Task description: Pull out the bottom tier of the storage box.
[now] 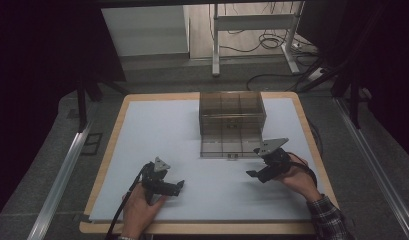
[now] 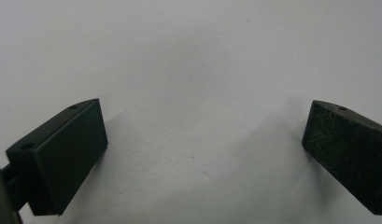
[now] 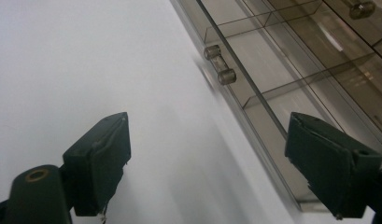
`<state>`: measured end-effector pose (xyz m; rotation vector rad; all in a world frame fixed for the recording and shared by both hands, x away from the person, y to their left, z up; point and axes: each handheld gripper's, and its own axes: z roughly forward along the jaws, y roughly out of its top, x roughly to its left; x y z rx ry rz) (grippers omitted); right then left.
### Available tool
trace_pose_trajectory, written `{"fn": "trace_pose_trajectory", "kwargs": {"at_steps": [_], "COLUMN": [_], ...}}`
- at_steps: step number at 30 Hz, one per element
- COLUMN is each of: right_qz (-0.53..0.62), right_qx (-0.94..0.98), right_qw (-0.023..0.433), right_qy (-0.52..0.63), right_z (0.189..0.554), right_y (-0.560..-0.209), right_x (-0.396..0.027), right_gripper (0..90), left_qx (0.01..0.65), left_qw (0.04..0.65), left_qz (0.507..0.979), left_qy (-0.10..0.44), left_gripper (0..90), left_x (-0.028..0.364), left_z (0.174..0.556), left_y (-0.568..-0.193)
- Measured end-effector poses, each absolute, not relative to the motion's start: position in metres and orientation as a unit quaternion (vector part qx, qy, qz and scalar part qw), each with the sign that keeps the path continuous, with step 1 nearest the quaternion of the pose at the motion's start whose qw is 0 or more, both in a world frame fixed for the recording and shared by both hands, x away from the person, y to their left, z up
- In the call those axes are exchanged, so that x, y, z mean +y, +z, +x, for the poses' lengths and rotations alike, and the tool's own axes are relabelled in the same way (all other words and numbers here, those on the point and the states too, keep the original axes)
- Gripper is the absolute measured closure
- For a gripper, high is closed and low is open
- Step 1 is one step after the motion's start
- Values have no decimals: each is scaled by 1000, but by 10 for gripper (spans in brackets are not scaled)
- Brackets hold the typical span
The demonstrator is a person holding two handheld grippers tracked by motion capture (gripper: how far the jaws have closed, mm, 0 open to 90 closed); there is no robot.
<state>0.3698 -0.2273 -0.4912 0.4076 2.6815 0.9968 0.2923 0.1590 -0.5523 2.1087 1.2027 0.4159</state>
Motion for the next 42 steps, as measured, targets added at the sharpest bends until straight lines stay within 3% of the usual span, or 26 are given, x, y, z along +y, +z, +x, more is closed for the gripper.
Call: {"fn": "trace_pose_trajectory", "kwargs": {"at_steps": [23, 42], "right_qz": [156, 179], "right_qx": [918, 913], "right_qw": [136, 129], "right_qy": [337, 342], "right_z": [343, 327], "right_y": [-497, -516], "right_x": [-246, -262], "right_gripper": [58, 40], "left_qx": [460, 460], "left_qw": [333, 333], "left_qz": [808, 808], "left_qy": [160, 160], "left_gripper": [0, 0], "left_x": [159, 159], "left_z": [292, 292], "left_y": [-552, -552]}}
